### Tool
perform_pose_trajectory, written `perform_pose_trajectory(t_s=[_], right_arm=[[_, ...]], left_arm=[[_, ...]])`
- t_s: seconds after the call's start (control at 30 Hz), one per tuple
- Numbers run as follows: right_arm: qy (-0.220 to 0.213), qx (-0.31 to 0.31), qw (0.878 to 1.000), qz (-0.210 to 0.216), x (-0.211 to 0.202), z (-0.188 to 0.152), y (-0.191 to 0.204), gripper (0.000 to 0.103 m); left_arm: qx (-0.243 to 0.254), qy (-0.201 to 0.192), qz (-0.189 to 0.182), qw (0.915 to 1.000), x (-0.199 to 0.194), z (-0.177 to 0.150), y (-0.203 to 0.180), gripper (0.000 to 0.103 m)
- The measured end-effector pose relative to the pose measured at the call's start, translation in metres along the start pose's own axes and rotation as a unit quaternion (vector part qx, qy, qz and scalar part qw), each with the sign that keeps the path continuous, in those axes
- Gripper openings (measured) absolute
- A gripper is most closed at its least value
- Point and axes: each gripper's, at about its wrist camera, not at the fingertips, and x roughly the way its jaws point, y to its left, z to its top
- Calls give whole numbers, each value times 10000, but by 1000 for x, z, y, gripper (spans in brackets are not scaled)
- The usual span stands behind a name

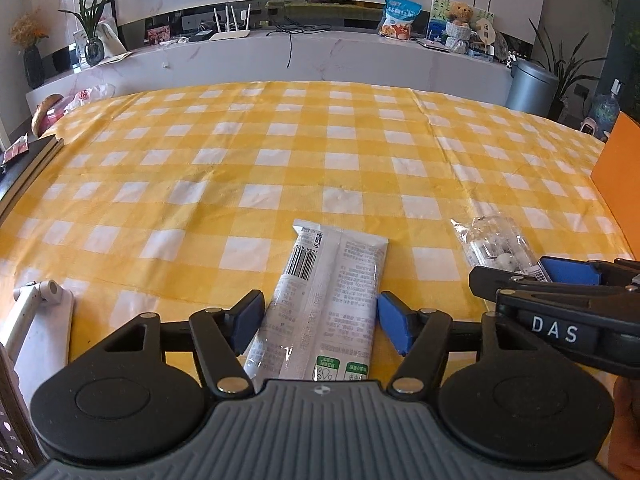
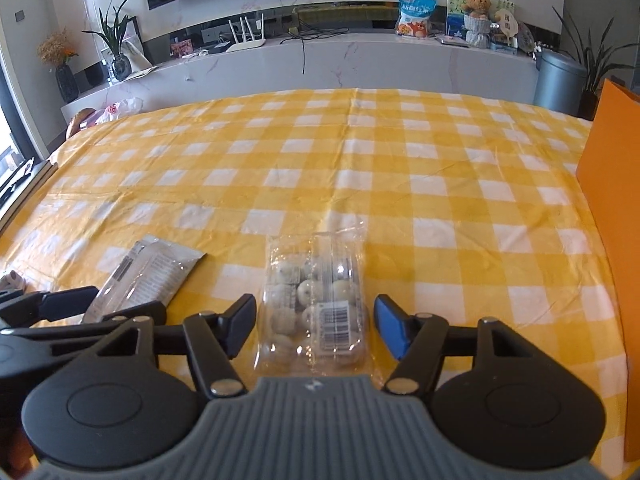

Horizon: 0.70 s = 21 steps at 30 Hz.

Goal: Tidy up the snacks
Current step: 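Close the left tool on the white stick pack while the right tool grasps the clear egg pack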

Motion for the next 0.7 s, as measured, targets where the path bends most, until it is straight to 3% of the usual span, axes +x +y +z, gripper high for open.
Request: perform_pose_trajectory(t_s=[0.17,0.33,0.7], right_arm=[[-188,-343,9992,-112,-1,-7,7,56],[-190,-183,9997,-3,-7,-7,0,50],[-196,-37,9994,297,-46,-10,-16,49]], left_arm=[[-34,-8,-14,10000,-3,0,-2,63],[-229,42,-197,9995,-9,2,-2,60],[-411,-83,-523,9978,-46,10,-17,59]])
